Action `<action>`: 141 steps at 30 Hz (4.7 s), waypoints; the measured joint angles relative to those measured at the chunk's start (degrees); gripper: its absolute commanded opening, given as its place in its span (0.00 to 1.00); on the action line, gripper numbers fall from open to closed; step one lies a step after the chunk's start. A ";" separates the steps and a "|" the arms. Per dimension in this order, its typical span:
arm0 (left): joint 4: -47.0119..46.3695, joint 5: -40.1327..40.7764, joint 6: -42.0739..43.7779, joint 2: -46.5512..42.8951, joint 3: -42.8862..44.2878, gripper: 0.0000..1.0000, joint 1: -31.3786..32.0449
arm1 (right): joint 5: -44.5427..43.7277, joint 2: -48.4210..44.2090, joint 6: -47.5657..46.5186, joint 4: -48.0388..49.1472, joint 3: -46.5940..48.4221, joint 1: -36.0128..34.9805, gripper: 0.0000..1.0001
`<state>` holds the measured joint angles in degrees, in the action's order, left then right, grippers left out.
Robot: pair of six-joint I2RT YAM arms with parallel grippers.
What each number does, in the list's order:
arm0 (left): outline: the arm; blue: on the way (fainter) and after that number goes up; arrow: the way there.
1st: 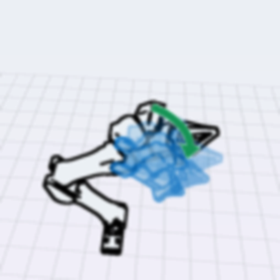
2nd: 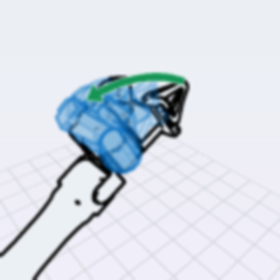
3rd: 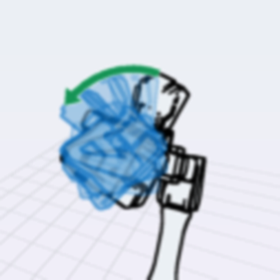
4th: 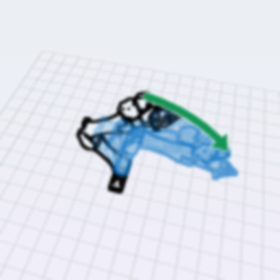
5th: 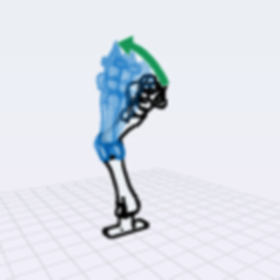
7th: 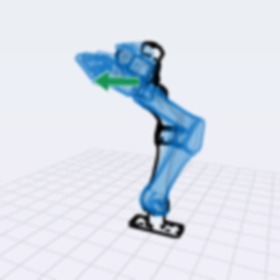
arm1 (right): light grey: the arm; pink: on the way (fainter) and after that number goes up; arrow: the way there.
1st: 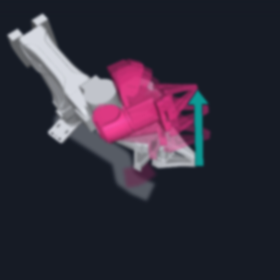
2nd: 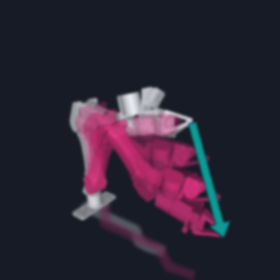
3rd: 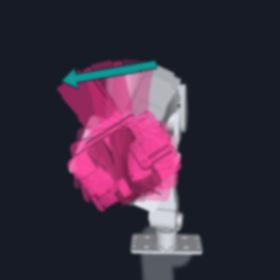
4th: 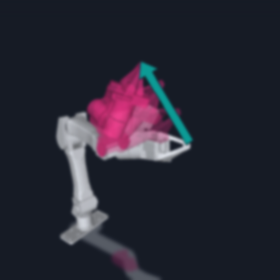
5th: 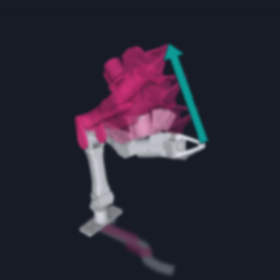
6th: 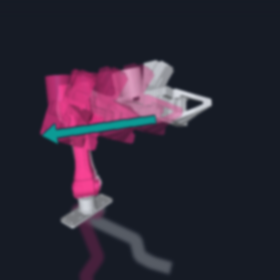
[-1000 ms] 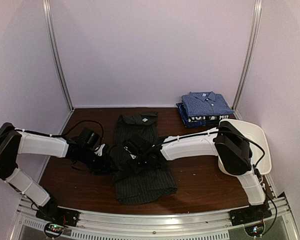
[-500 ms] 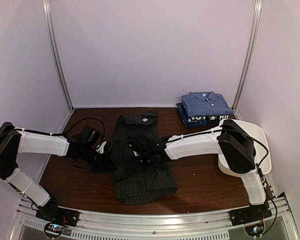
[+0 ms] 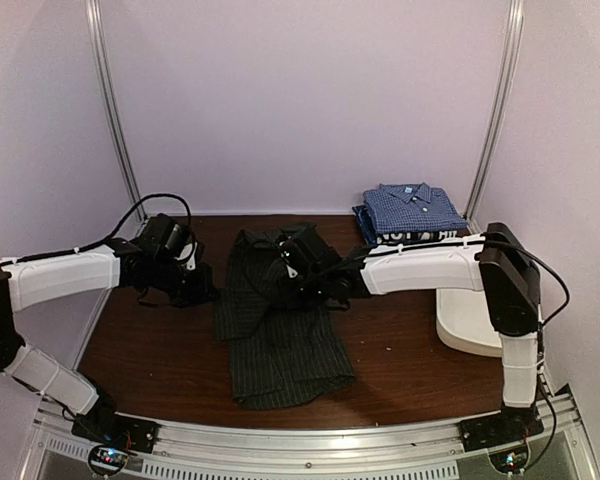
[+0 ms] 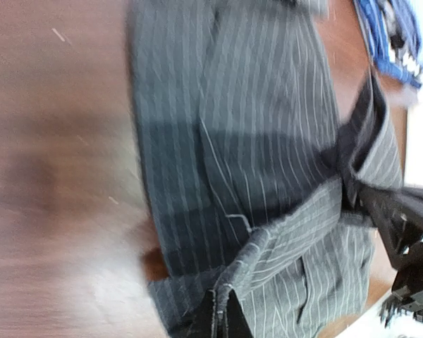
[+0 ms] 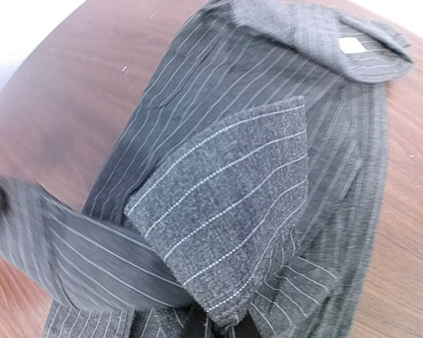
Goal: Fold and stack the long sleeve shirts
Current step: Flatten out the rectangle-folded shirt at the center of the board.
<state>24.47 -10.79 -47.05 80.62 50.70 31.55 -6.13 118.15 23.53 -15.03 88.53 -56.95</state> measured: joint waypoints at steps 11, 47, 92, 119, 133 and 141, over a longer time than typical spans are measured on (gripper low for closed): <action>9.22 8.31 7.15 -2.43 15.52 0.00 -19.96 | -3.04 -6.51 -1.75 -1.99 -2.16 6.71 0.00; 23.69 12.37 17.42 22.36 71.36 0.00 -41.24 | -9.09 -6.08 -12.85 -14.14 32.85 38.75 0.01; 10.32 7.26 17.97 18.27 26.47 0.67 -23.85 | 5.84 -5.86 -8.26 -10.12 -3.39 21.22 0.58; -9.49 -3.56 0.37 36.72 29.68 0.58 -7.93 | 23.82 -4.55 10.03 10.69 -13.53 14.51 0.58; -11.21 -4.22 -2.56 41.00 33.42 0.40 -7.91 | 25.77 -2.38 13.27 14.19 -14.91 13.18 0.55; -11.15 -4.20 -3.08 41.79 33.42 0.43 -7.80 | 26.47 0.09 14.47 16.20 -14.93 12.37 0.52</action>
<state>13.32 -14.98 -50.13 122.41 84.12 23.75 20.34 118.24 38.00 1.17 73.60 -44.58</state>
